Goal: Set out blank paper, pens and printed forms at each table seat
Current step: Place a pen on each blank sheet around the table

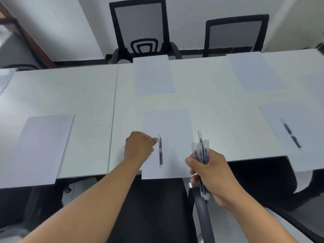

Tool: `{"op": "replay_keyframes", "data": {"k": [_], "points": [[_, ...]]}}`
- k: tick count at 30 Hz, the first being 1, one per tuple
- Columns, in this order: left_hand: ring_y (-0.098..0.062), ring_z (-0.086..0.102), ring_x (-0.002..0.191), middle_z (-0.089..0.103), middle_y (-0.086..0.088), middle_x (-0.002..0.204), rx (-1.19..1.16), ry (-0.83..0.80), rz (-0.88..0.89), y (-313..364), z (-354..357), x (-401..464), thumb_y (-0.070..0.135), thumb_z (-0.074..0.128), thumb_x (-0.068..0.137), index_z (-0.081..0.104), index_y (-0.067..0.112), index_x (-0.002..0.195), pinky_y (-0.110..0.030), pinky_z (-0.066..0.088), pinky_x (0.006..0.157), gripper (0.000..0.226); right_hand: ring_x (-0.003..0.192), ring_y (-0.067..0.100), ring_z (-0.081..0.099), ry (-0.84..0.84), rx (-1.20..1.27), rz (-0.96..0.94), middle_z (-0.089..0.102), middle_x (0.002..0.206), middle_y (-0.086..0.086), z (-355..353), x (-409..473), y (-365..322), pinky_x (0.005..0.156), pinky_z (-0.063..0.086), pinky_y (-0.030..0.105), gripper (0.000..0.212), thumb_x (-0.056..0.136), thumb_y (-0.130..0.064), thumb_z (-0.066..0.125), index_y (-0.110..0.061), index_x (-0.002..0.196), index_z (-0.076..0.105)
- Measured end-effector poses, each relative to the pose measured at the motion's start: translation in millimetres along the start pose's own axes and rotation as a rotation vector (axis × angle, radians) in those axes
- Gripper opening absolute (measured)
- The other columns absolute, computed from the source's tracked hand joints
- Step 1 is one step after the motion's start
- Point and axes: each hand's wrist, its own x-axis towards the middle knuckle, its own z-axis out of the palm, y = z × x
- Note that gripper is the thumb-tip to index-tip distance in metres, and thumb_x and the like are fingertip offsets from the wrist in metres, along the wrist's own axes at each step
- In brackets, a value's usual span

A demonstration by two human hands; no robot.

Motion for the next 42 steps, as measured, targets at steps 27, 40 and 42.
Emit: {"op": "replay_keyframes", "data": {"k": [27,40,42], "points": [[-0.017,0.076,0.064,0.065,-0.004,0.075,0.019,0.152,0.242,11.7,-206.8,-225.3,0.033,0.068,0.097,0.065,0.019,0.077,-0.039,0.063,0.072,0.024,0.06,0.025,0.067,-0.096,0.059,-0.351,0.071,0.072,0.016,73.9,-207.5,-115.9,0.062,0.058,0.036,0.034,0.105,-0.028,0.073,0.005,0.095,0.07],[-0.012,0.077,0.089,0.075,0.016,0.104,0.05,0.391,0.2,-4.0,-225.2,-412.9,0.044,0.064,0.1,0.075,0.031,0.109,-0.038,0.065,0.09,0.02,0.06,0.025,0.053,-0.395,0.073,-0.509,0.063,0.069,0.01,48.3,-321.1,-110.5,0.064,0.048,0.042,0.014,0.103,-0.02,0.075,-0.008,0.098,0.078],[-0.011,0.077,0.089,0.076,0.015,0.103,0.081,0.424,0.198,-6.6,-231.2,-428.5,0.044,0.063,0.101,0.075,0.03,0.11,-0.035,0.064,0.09,0.021,0.062,0.025,0.055,-0.444,0.073,-0.511,0.064,0.07,0.01,54.7,-329.3,-111.2,0.066,0.049,0.042,0.008,0.104,-0.013,0.072,-0.012,0.102,0.08]]}}
